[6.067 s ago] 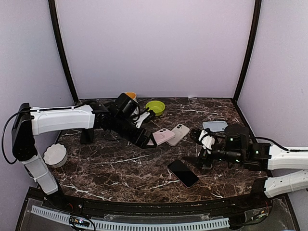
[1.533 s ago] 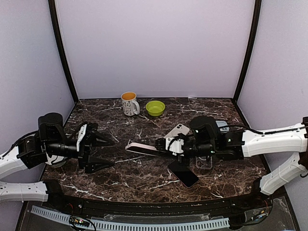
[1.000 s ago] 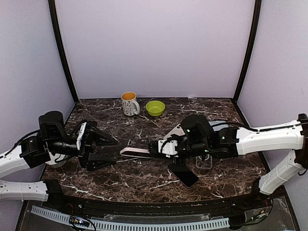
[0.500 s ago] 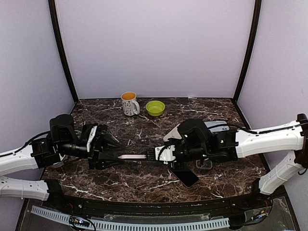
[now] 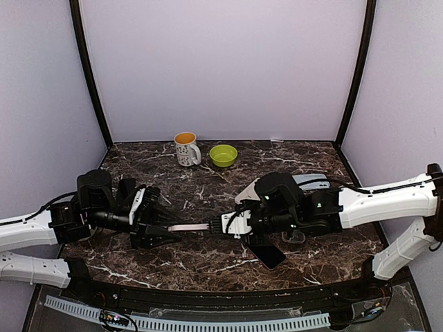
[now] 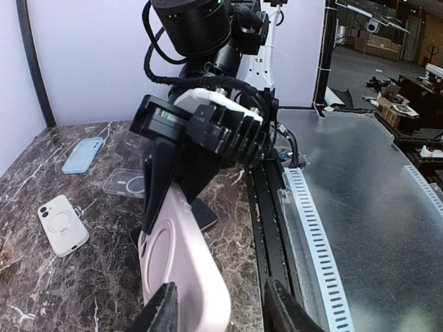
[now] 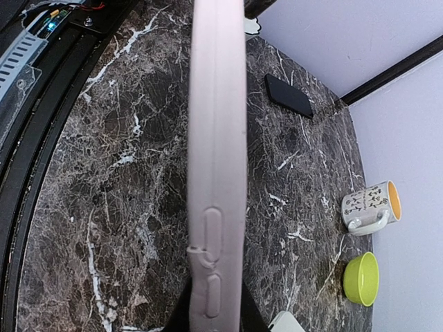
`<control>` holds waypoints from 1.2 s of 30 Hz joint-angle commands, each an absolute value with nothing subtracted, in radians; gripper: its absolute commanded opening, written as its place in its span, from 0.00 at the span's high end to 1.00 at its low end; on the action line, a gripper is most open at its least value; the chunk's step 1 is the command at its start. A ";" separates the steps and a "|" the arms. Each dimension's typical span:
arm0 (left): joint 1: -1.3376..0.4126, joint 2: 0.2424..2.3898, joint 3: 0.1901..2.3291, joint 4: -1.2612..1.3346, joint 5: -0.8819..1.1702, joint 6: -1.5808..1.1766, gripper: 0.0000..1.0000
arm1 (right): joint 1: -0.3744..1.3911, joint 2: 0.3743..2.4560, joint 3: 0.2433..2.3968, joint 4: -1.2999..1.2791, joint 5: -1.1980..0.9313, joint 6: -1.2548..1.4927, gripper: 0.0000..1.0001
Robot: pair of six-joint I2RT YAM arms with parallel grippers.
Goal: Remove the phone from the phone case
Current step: Remove the top left corner of the phone case.
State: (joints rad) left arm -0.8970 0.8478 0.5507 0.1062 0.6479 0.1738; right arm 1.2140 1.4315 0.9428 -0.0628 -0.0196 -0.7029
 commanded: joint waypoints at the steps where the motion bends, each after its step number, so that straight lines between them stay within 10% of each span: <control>1: -0.907 0.839 0.536 0.134 0.647 0.186 0.57 | 1.232 1.407 0.999 0.051 -0.015 -0.705 1.00; 36: -0.922 0.876 0.549 0.073 0.698 0.196 0.76 | 1.332 1.338 0.907 0.230 0.214 -0.983 1.00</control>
State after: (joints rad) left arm -0.9195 0.8585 0.5480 0.1184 0.6540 0.2333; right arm 1.2987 1.3945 0.9039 0.0128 0.1764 -0.8780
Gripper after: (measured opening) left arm 0.243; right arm 0.107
